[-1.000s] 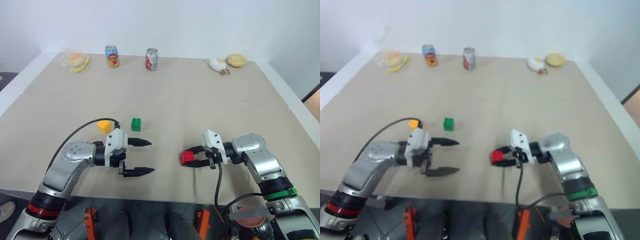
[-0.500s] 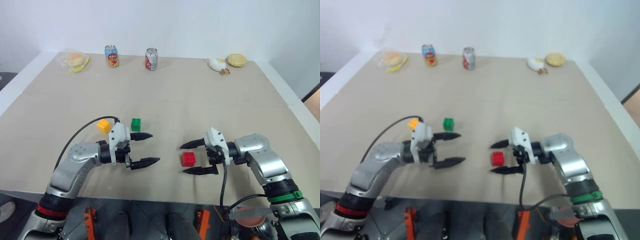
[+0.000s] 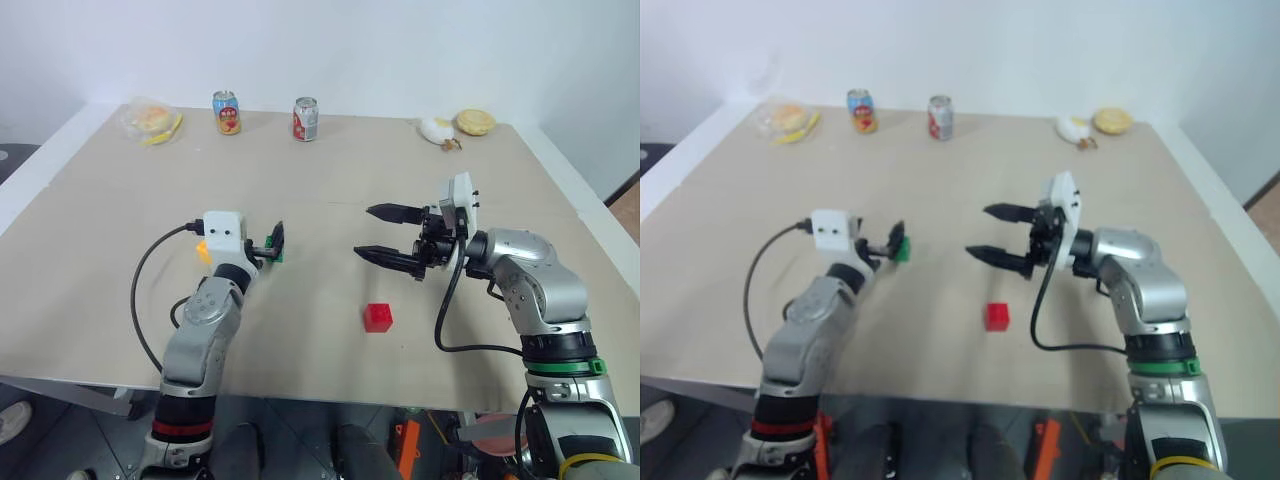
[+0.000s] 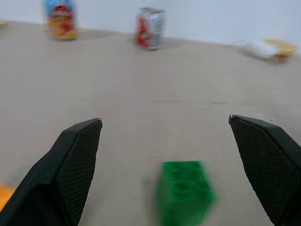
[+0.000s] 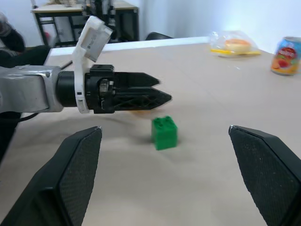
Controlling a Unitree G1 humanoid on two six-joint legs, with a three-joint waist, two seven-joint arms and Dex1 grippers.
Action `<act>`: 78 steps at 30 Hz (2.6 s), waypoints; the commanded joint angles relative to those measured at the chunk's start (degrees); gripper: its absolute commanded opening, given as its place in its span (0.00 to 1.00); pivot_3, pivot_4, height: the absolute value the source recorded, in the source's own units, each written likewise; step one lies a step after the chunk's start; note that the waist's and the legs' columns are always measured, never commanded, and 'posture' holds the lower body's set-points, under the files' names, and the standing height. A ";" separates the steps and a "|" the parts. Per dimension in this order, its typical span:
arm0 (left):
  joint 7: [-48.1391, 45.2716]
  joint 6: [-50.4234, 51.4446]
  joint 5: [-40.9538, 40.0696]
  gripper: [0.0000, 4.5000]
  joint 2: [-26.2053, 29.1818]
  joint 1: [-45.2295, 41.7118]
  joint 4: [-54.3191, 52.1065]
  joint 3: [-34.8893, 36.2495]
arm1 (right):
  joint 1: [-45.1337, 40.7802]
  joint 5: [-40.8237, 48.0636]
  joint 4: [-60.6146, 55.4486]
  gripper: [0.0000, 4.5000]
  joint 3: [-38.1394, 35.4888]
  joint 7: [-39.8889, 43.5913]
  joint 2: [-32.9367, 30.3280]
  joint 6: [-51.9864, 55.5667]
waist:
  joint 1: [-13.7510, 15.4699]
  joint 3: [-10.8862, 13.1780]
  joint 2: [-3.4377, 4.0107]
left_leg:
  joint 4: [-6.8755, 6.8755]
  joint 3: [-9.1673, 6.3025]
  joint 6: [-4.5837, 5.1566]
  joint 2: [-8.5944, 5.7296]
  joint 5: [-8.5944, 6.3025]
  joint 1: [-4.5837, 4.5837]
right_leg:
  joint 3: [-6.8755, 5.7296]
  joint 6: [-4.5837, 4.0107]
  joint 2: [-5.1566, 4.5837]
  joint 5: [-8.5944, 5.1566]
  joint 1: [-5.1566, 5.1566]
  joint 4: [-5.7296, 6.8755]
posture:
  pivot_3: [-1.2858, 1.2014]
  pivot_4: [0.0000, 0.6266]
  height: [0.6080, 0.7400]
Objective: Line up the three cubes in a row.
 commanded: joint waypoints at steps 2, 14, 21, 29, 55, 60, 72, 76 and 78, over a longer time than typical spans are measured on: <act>2.09 -1.56 3.20 1.00 -1.30 -2.05 2.94 -1.78 | -2.43 -0.80 0.66 0.99 0.49 0.34 0.02 -2.29 | 0.01 0.00 0.00 | -0.06 -0.01 0.00 0.00 0.00 -0.01 | -0.01 0.00 0.01 -0.01 -0.03 0.00 | 0.52 0.24 0.95; 0.78 -1.67 6.61 1.00 -1.85 -5.24 11.35 -4.11 | -3.43 -0.91 1.10 0.99 1.15 0.34 0.12 -3.00 | -0.01 0.00 0.00 | -0.09 -0.02 -0.01 0.00 -0.01 -0.01 | -0.02 -0.01 0.01 -0.03 -0.05 0.00 | 0.52 0.24 0.95; -0.79 -0.16 8.91 1.00 -1.29 -6.36 14.76 -6.63 | -3.57 -0.91 1.98 0.99 0.64 -0.17 0.14 -3.17 | -0.02 0.00 0.00 | -0.09 -0.02 -0.01 0.00 -0.01 -0.02 | -0.02 -0.02 0.01 -0.04 -0.06 0.00 | 0.52 0.24 0.95; -0.72 -0.46 9.20 0.74 -2.03 -7.07 15.40 -5.87 | -3.72 -0.83 2.27 1.00 0.55 -0.29 0.07 -3.28 | -0.02 0.00 0.00 | -0.12 -0.02 -0.02 0.00 -0.01 -0.03 | -0.02 -0.02 0.01 -0.04 -0.08 -0.01 | 0.52 0.24 0.95; -68.23 -16.09 -9.21 0.31 29.25 -4.55 10.76 -13.17 | 12.00 6.07 -19.64 1.00 -0.55 5.97 -12.10 2.16 | -0.06 0.00 0.03 | -0.25 0.07 -0.18 0.02 -0.16 -0.02 | -0.07 -0.21 -0.13 -0.38 -0.15 -0.02 | 0.52 0.24 0.95; -74.15 -21.32 -6.99 0.31 28.30 -7.60 16.57 -15.62 | 14.28 5.86 -22.63 1.00 -1.14 4.45 -13.24 2.59 | -0.01 0.00 0.03 | -0.17 0.06 -0.16 0.02 -0.15 -0.03 | -0.10 -0.21 -0.13 -0.36 -0.13 -0.02 | 0.52 0.24 0.95; -74.10 -24.75 -0.96 0.31 22.13 -13.11 26.02 -20.00 | 18.13 6.66 -26.23 1.00 -3.11 1.26 -14.90 3.63 | -0.02 0.00 0.02 | -0.17 0.01 -0.11 0.02 -0.18 -0.09 | -0.12 -0.15 -0.09 -0.38 -0.14 -0.01 | 0.52 0.24 0.95; -74.85 -23.48 -0.48 0.31 22.31 -12.94 25.88 -20.33 | 18.73 7.07 -26.54 1.00 -3.38 0.73 -15.29 3.62 | -0.02 0.00 0.02 | -0.17 0.02 -0.11 0.02 -0.18 -0.08 | -0.11 -0.14 -0.09 -0.37 -0.14 -0.01 | 0.52 0.24 0.95; -75.27 -22.41 -0.37 0.31 22.60 -12.76 25.62 -20.51 | 18.80 7.31 -26.62 1.00 -3.39 0.52 -15.44 3.64 | -0.02 0.00 0.02 | -0.17 0.01 -0.11 0.02 -0.18 -0.08 | -0.12 -0.14 -0.10 -0.37 -0.13 -0.01 | 0.52 0.24 0.95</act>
